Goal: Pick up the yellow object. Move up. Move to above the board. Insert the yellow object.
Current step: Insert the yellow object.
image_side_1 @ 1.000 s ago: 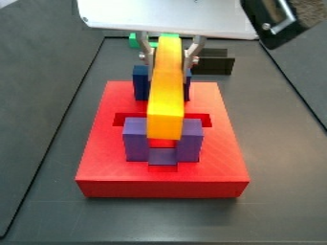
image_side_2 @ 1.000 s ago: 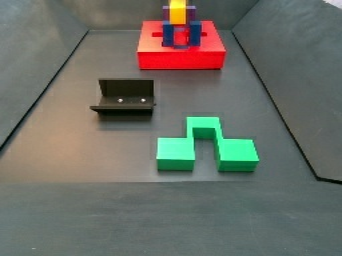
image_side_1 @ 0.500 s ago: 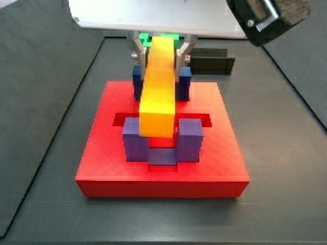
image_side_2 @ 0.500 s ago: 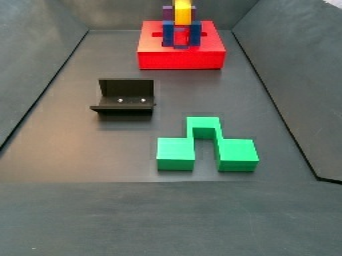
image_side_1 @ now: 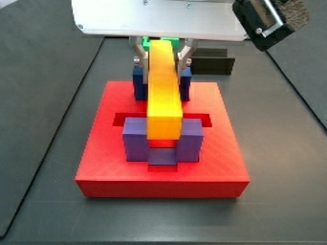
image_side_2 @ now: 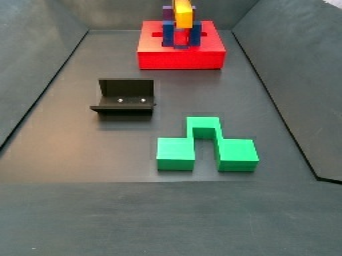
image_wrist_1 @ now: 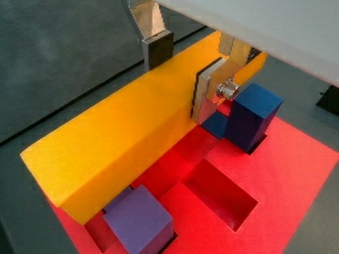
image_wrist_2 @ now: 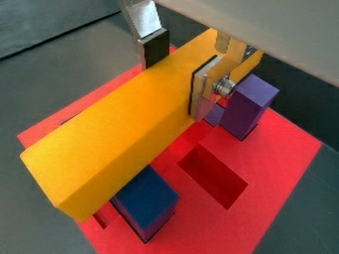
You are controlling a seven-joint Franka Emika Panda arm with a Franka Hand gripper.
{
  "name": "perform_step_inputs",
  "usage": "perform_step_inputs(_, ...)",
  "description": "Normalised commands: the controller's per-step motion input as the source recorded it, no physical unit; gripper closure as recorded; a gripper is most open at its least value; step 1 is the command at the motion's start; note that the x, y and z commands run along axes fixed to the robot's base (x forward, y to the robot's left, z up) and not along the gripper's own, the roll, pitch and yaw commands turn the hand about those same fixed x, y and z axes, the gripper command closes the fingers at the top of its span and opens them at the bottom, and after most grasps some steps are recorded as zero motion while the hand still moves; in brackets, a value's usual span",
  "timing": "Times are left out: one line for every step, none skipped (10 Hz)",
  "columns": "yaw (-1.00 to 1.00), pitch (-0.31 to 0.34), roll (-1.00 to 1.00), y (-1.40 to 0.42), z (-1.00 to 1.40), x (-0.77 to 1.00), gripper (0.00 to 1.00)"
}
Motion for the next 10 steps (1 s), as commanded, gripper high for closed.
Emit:
perform_step_inputs(0.11, 0.000, 0.10, -0.05, -0.06, 0.00, 1.00)
perform_step_inputs(0.06, 0.000, 0.12, -0.05, -0.12, 0.00, 1.00)
perform_step_inputs(0.03, 0.000, 0.12, -0.06, -0.13, 0.00, 1.00)
perform_step_inputs(0.00, 0.000, 0.16, -0.10, -0.13, 0.00, 1.00)
perform_step_inputs(0.00, 0.000, 0.24, -0.19, -0.13, 0.03, 1.00)
perform_step_inputs(0.00, 0.009, 0.23, -0.20, -0.11, 0.06, 1.00)
perform_step_inputs(0.00, 0.019, 0.18, -0.17, -0.10, 0.09, 1.00)
perform_step_inputs(0.00, 0.026, 0.19, -0.17, -0.08, 0.10, 1.00)
perform_step_inputs(0.00, 0.033, 0.18, -0.16, -0.08, 0.11, 1.00)
perform_step_inputs(0.00, 0.031, 0.18, -0.15, -0.09, 0.12, 1.00)
